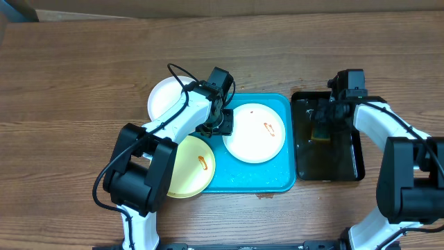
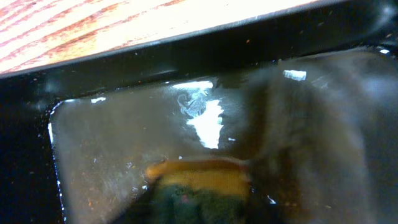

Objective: Clean dirty plates on tray and stack at the side

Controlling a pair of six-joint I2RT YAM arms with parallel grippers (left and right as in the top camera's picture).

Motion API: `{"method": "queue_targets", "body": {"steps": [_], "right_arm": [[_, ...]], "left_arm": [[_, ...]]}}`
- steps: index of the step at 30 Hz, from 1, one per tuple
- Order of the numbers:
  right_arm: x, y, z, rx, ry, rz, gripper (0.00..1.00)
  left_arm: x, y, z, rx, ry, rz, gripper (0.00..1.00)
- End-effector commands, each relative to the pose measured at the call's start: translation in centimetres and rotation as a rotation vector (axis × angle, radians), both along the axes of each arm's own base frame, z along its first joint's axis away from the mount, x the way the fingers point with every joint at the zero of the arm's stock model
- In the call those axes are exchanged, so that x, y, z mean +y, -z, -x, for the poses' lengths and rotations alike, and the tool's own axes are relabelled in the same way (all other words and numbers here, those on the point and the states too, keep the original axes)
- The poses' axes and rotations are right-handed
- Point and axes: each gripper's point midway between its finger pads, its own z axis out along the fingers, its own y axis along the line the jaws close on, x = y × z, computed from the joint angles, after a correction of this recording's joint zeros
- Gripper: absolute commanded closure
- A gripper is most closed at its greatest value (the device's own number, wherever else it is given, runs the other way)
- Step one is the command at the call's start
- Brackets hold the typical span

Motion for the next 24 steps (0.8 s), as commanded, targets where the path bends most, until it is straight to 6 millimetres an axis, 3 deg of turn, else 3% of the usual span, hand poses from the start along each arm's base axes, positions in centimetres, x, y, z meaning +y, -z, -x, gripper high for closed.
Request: {"method": "queue_targets", "body": {"steps": [1, 2, 5, 9, 20, 21, 24], "right_arm": [[0.1, 0.1, 0.2, 0.003, -0.002, 0.006, 0.69], [0.1, -0.3, 0.0, 0.004, 0.0, 0.005, 0.57], [0.1, -1.8, -0.1, 0.025, 0.0, 0.005, 0.47], [0.2, -2.8, 0.8, 0.082, -0.001, 0.002, 0.46], [0.2, -0.2, 5.3, 0.229, -0.001, 0.0, 0.46], [0.2, -0.1, 5.6, 0.241, -0.001, 0.0, 0.48], [0.2, 0.0, 6.2, 0.265, -0.001, 0.001, 0.82]], "left_arm": [[0.4, 0.7, 0.2, 0.012, 0.011, -0.016, 0.55], [0.4, 0.7, 0.2, 0.012, 0.011, -0.016, 0.54], [0.4, 0.7, 0.2, 0.012, 0.01, -0.016, 0.53], [0.4, 0.7, 0.2, 0.01, 0.01, -0.015, 0.53], [0.4, 0.7, 0.1, 0.009, 0.01, -0.014, 0.51], [0.4, 0.7, 0.1, 0.009, 0.01, -0.014, 0.51], [0.3, 0.7, 0.1, 0.006, 0.01, -0.013, 0.51]]}}
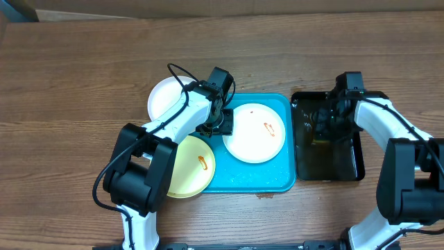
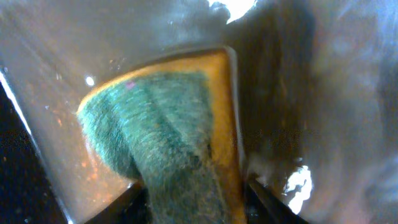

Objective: Clean dirty plates on tray and stack at the side

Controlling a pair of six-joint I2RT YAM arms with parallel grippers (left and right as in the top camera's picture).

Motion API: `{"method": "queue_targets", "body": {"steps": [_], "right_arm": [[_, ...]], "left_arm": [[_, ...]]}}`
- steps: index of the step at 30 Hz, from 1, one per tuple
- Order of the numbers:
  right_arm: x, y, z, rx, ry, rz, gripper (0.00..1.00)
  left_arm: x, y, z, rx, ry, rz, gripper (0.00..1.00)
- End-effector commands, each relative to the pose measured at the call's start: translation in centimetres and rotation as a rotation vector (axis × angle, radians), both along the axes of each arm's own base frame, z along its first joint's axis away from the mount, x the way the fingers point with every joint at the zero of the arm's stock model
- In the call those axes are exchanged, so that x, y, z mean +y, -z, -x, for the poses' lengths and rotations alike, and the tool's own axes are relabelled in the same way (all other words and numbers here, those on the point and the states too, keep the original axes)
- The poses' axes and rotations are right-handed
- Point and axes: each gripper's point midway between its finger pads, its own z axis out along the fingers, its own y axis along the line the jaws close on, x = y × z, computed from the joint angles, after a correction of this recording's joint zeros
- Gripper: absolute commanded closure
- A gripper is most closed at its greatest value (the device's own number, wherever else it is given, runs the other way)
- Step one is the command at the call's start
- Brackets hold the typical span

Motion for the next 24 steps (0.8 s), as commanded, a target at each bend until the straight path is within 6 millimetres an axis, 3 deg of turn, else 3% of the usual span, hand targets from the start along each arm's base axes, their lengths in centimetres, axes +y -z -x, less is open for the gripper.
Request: {"method": "queue_targets", "body": {"steps": [1, 2, 4, 8, 13, 18, 24], "right_arm": [[0.2, -0.1, 0.9, 0.019, -0.004, 0.002, 0.85], [0.2, -0.1, 1.0, 0.021, -0.004, 0.002, 0.83], [0.2, -0.3, 0.6, 0.012, -0.004, 0.002, 0.48], [0.1, -1.3, -0.8, -0.029, -0.004, 0.005, 0.42], [-0.6, -1.6, -1.4, -0.05, -0.003, 0.046, 0.45], [-0.8, -1.2, -1.2, -0.049, -0.001, 0.055, 0.69], [-0.7, -1.1, -1.0, -0.042, -0.002, 0.051, 0.82]], "left_arm": [[0.4, 0.7, 0.2, 0.009, 0.011, -0.014, 0.5], [0.4, 0.7, 0.1, 0.009, 0.011, -0.014, 0.5], [0.4, 0.7, 0.2, 0.009, 0.011, -0.014, 0.48], [0.4, 0.7, 0.2, 0.009, 0.011, -0.014, 0.47], [0.4, 0.7, 0.2, 0.01, 0.011, -0.015, 0.47], [0.4, 0.7, 0.1, 0.008, 0.011, -0.014, 0.48], [0.4, 0.7, 0.2, 0.01, 0.011, -0.015, 0.53]]}}
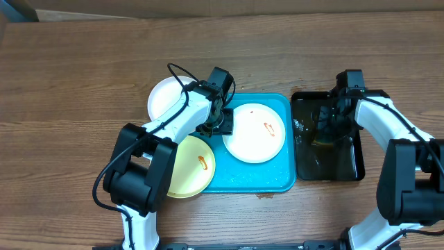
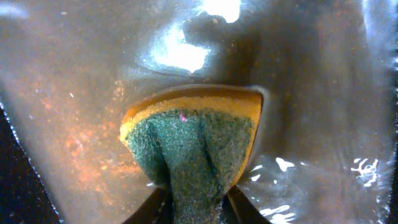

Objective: Clean dirty plates on tray and stack at the side

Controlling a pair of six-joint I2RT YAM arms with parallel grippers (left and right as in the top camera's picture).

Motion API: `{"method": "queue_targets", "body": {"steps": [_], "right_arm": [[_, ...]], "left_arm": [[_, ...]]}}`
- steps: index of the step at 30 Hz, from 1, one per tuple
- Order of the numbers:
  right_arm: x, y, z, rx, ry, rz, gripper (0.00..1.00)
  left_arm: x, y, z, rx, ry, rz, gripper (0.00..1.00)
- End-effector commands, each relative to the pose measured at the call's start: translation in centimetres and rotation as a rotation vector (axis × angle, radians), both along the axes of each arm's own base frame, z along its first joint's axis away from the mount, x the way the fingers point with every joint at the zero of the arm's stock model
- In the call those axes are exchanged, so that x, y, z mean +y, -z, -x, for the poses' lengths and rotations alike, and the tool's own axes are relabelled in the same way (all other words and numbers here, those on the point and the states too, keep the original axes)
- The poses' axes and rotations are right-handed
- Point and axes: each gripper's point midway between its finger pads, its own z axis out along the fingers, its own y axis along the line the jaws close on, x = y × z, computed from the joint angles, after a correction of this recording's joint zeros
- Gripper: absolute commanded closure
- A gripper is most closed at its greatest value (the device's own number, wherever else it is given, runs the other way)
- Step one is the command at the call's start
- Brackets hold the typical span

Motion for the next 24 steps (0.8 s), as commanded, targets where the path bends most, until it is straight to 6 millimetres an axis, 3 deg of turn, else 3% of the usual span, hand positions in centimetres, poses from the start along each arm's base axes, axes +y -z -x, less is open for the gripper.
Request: {"method": "queue_targets", "body": {"steps": [1, 4, 6, 24], "right_arm": [[0.1, -0.5, -0.3, -0.019, -0.008, 0.006, 0.95], [0.1, -0.5, -0.3, -0.02, -0.007, 0.006, 0.96], [0.1, -0.5, -0.3, -0.02, -0.008, 0.003, 0.96], [0.0, -1.8, -1.2, -0.036, -0.03, 0.011, 0.96]], "left_arm": [[0.4, 0.7, 0.3, 0.014, 0.011, -0.017, 0.61], [0.4, 0.7, 0.3, 0.014, 0.011, -0.017, 0.77], [0.4, 0.7, 0.2, 0.013, 0.011, -0.016, 0.82], [0.2, 0.0, -0.2, 0.003, 0.011, -0.011, 0.74]]}}
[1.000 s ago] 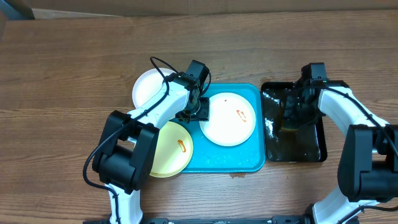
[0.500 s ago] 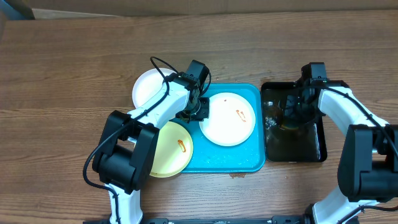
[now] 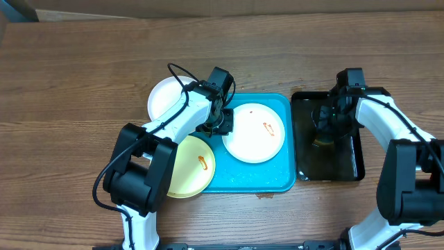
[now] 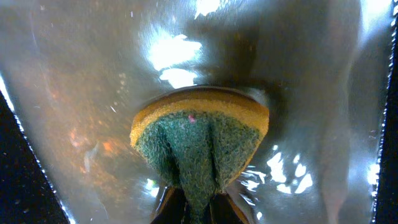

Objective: Clean dirty plates on tray and stack at the side

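A white plate with an orange smear lies on the blue tray. A yellow plate, also smeared, overhangs the tray's left front corner. My left gripper sits at the white plate's left rim; whether it grips the rim is unclear from above. My right gripper is shut on a yellow sponge with a green scouring face, pinched so that it bulges. The sponge dips into the water of the black basin, where the right gripper hangs over its middle.
A clean white plate rests on the wooden table just left of the blue tray, behind the left arm. The black basin stands right against the tray's right side. Bright ripples show on the water around the sponge.
The right gripper still pinches the sponge in the basin water; the sponge sits a little further from the camera, with more ripples beside it. The left arm and the plates are unchanged.
First the right gripper was near a corner of the basin with the sponge low in its view. Then the sponge lay tilted against the basin floor. After that, and now, it is held in the water at the basin's middle. The left gripper stayed at the white plate's rim throughout.
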Controlling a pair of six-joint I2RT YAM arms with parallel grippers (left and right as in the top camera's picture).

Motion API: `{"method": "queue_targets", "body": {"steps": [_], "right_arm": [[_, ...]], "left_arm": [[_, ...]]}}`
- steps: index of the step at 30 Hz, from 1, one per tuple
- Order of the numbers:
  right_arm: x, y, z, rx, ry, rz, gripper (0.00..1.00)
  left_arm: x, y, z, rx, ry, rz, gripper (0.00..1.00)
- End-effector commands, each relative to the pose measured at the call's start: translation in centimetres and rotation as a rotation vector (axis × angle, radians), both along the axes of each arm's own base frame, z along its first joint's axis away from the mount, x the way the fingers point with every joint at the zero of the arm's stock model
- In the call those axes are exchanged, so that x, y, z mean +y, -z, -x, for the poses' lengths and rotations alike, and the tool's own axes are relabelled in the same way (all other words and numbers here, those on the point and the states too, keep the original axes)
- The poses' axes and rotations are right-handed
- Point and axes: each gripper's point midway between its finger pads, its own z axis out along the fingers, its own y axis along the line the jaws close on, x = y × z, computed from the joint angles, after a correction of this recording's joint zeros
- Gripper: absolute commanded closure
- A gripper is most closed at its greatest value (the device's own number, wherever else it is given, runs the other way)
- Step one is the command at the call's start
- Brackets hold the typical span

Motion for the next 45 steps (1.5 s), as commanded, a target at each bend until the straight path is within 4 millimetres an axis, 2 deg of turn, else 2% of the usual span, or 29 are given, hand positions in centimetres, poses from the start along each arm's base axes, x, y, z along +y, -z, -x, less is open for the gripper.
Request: {"method": "queue_targets", "body": {"steps": [1, 5, 6, 8, 9, 14, 18, 20, 21, 23, 24, 27, 29, 33, 38, 42, 45], "right_arm": [[0.0, -1.3, -1.4, -0.051, -0.01, 0.008, 0.96], [0.0, -1.7, -1.8, -0.061, -0.009, 0.009, 0.96], [0.0, -1.9, -1.9, -0.063, -0.008, 0.009, 0.96], [-0.1, -2.5, -2.1, -0.065, -0.003, 0.016, 0.96], [-0.3, -2.8, -2.3, -0.063, 0.003, 0.027, 0.96], [-2.1, -4.3, -1.9, -0.025, 0.098, 0.117, 0.96], [-2.4, -4.2, -1.2, 0.004, 0.126, 0.138, 0.96], [-3.0, -4.4, -1.1, -0.001, 0.216, 0.157, 0.96], [-2.5, -4.4, -1.3, -0.007, 0.248, 0.128, 0.96], [-0.9, -4.5, -1.9, -0.026, 0.17, 0.063, 0.96], [-0.9, -4.5, -1.9, -0.028, 0.132, 0.089, 0.96], [-4.2, -5.1, -1.2, -0.028, 0.207, 0.319, 0.96], [-3.5, -5.1, -1.5, -0.04, 0.195, 0.297, 0.96], [-0.8, -4.7, -1.7, -0.029, 0.057, 0.16, 0.96], [-0.7, -4.8, -2.1, -0.045, 0.028, 0.158, 0.96], [-0.2, -6.0, -2.5, -0.048, 0.01, 0.133, 0.96], [1.7, -7.9, -3.1, -0.061, -0.009, 0.04, 0.96]], "left_arm": [[0.1, -0.1, -0.4, -0.002, 0.007, -0.008, 0.75], [0.1, -0.3, -0.5, -0.005, 0.007, -0.007, 0.77], [0.1, -0.3, -0.5, -0.004, 0.007, -0.008, 0.8], [0.1, -0.3, -0.5, -0.003, 0.007, -0.007, 0.94], [0.1, -0.3, -0.5, -0.004, 0.007, -0.007, 0.96], [0.1, -0.3, -0.5, -0.004, 0.007, -0.007, 0.96], [0.1, -0.3, -0.5, -0.005, 0.007, -0.007, 0.96], [0.1, -0.3, -0.5, -0.005, 0.007, -0.007, 0.96], [0.1, -0.3, -0.5, -0.005, 0.007, -0.007, 0.96], [0.1, -0.3, -0.6, -0.007, 0.007, -0.006, 0.96], [0.0, -0.3, -0.6, -0.008, 0.007, -0.005, 0.96], [0.1, -0.3, -0.5, -0.006, 0.007, -0.006, 0.96], [0.1, -0.2, -0.4, 0.0, 0.007, -0.009, 0.96], [0.0, -0.3, -0.5, -0.005, 0.007, -0.006, 0.96], [0.0, -0.3, -0.6, -0.007, 0.007, -0.006, 0.96], [0.0, -0.3, -0.5, -0.007, 0.007, -0.006, 0.96], [0.0, -0.3, -0.6, -0.008, 0.007, -0.005, 0.96]]}}
